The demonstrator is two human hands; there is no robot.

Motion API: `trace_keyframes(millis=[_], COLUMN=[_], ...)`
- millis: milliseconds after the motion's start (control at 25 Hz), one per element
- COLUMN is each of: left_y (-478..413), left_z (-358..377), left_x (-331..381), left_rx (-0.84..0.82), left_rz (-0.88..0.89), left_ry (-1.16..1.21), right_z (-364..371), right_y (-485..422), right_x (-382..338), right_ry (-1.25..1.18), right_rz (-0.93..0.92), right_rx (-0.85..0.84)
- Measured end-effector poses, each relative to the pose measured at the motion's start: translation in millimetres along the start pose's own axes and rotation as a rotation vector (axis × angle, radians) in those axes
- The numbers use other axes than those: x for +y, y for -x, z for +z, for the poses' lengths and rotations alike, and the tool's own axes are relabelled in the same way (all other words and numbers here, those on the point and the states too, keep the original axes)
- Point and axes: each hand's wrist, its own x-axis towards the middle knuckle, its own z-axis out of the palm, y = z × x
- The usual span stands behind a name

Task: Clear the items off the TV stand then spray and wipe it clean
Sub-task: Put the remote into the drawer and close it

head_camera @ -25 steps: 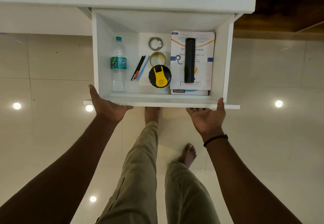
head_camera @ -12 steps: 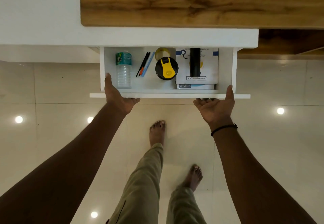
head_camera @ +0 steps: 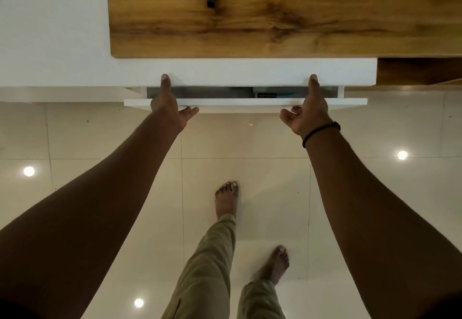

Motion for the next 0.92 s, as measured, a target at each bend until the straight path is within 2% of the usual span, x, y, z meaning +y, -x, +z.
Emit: trace_keyframes(millis=[400, 520, 600, 640, 720, 800, 920], left_y=[-15.0, -9.2, 1.9, 10.4, 39.9, 85.5, 176.7], left_z=[11.4, 10.5, 3.3, -2.1, -10.1, -11.5, 3.2], left_x=[10.6, 12.5, 13.2, 10.8, 1.7, -11.0, -33.1], left_rx=[0.109, 0.101, 0.095, 0.100, 0.037, -0.110, -0.271], left_rz=[0.162, 0.159, 0.172, 0.248, 0.535, 0.702, 0.742], left_ry=[0.028, -0.075, -0.436, -0.731, -1.256, -1.505, -1.642], right_z=[5.6, 2.0, -2.1, -5.7, -21.1, -51.9, -126.9], right_y=[-9.5, -6.1, -1.6, 1.5, 18.2, 47.3, 113.3], right_x=[-4.4, -9.2, -11.9, -13.1, -20.2, -27.7, -50.8], right_ry=[0.118, 0.196, 0.321, 0.420, 0.585, 0.668, 0.762], right_rz=[-0.098, -0.098, -0.109, -0.130, -0.192, -0.299, -0.483], right_rx=[-0.072, -0.086, -0.097, -0.093, -0.091, -0.090, -0.040])
